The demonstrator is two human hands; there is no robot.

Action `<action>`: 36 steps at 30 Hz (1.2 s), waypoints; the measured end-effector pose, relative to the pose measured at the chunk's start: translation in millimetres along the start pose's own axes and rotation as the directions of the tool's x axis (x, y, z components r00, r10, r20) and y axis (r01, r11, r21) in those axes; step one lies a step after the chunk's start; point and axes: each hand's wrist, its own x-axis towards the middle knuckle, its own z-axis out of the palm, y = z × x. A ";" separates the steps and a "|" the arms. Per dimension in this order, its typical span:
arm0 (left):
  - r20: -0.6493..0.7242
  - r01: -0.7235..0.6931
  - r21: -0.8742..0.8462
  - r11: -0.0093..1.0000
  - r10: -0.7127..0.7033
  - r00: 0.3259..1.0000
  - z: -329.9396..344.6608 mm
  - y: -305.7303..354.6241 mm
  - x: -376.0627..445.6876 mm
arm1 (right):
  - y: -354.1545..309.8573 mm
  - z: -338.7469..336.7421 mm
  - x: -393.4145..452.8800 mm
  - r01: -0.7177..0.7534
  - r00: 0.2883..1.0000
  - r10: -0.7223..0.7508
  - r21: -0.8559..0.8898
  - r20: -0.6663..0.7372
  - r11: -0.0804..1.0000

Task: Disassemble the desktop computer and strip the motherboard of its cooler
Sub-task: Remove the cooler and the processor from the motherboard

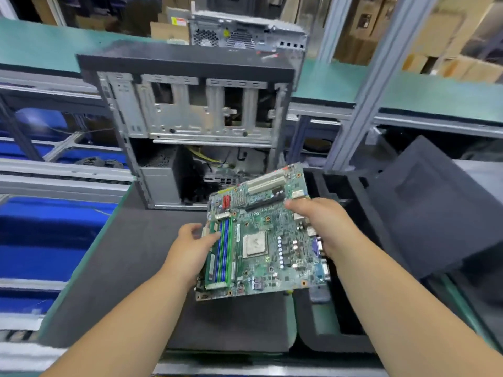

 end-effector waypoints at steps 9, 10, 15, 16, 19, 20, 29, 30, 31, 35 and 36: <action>-0.039 0.064 0.303 0.951 -0.055 0.998 59.0 39.6 -23.9 | 50.2 -72.1 -1.7 -0.091 0.995 0.096 0.288 -0.005 0.953; -0.003 0.135 0.251 0.959 -0.139 0.990 55.7 36.2 -22.2 | 58.5 -68.2 0.7 -0.127 0.991 0.133 0.334 0.003 0.934; 0.033 0.407 -0.538 0.738 -0.464 0.885 37.1 13.0 -20.4 | 88.9 -35.2 8.7 -0.240 0.970 0.224 0.449 0.090 0.861; 0.022 0.406 -0.648 0.644 -0.517 0.856 36.9 6.3 -20.6 | 91.9 -26.6 8.7 -0.267 0.964 0.238 0.459 0.121 0.847; 0.018 0.335 -0.806 0.489 -0.544 0.839 39.4 -18.0 -14.7 | 96.6 -0.1 7.9 -0.361 0.932 0.306 0.458 0.192 0.813; 0.009 0.313 -0.817 0.484 -0.532 0.846 37.1 -24.3 -10.9 | 95.9 8.7 6.1 -0.390 0.921 0.327 0.454 0.214 0.801; -0.218 0.230 -0.580 0.781 -0.421 0.880 -41.3 -58.3 30.0 | 103.2 44.9 9.5 -0.540 0.839 0.482 0.291 0.252 0.790; -0.231 0.218 -0.518 0.827 -0.381 0.895 -49.6 -59.0 32.3 | 104.2 45.9 12.6 -0.529 0.848 0.494 0.246 0.193 0.812; -0.237 0.216 -0.462 0.860 -0.355 0.904 -55.8 -60.3 36.4 | 104.1 47.9 16.0 -0.516 0.856 0.499 0.184 0.131 0.837; -0.176 0.271 -0.403 0.874 -0.365 0.914 -64.6 -64.0 53.0 | 98.7 63.9 28.0 -0.476 0.877 0.469 -0.300 -0.099 0.827; -0.155 0.282 -0.387 0.878 -0.364 0.919 -66.2 -62.1 58.4 | 96.1 66.7 29.5 -0.443 0.893 0.426 -0.451 -0.145 0.775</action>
